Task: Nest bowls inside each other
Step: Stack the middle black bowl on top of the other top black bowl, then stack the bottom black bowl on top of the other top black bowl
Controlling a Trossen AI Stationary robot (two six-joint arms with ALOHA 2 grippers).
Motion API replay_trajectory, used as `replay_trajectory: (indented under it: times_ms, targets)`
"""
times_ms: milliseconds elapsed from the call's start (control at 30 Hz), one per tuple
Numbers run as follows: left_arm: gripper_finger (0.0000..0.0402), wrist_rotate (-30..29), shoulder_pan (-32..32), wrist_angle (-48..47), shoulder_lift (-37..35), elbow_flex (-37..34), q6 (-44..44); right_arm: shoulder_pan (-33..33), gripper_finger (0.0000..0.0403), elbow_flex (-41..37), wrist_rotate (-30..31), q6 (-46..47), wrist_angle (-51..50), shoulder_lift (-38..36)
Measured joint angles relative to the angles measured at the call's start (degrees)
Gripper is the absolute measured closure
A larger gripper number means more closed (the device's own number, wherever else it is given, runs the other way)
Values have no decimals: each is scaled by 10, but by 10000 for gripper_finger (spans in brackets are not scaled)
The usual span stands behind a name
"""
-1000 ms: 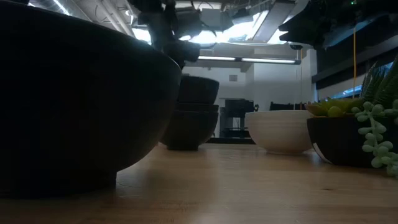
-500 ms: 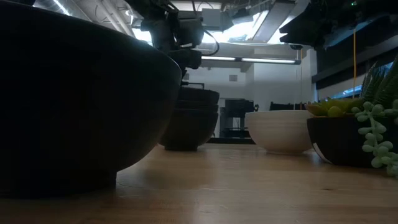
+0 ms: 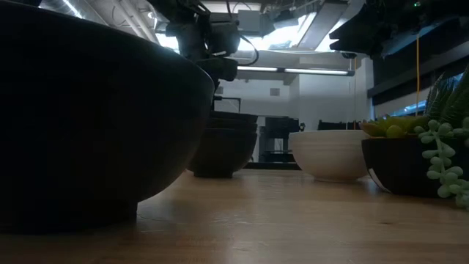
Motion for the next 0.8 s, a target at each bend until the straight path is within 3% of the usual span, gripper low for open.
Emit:
replay_trajectory:
  times_ms: [300, 467, 533, 800]
  targets:
    - [263, -11, 0, -2, 0, 0, 42, 0, 205, 0, 0, 0, 0, 0]
    - [222, -114, -8, -2, -11, 2, 71, 0, 205, 0, 0, 0, 0, 0]
    - [218, -120, -9, -2, -23, 5, 73, 0, 205, 0, 0, -1, -2, 0]
    - [217, 4, -8, 30, -115, 22, 73, 0, 205, 0, 4, -1, -14, 0]
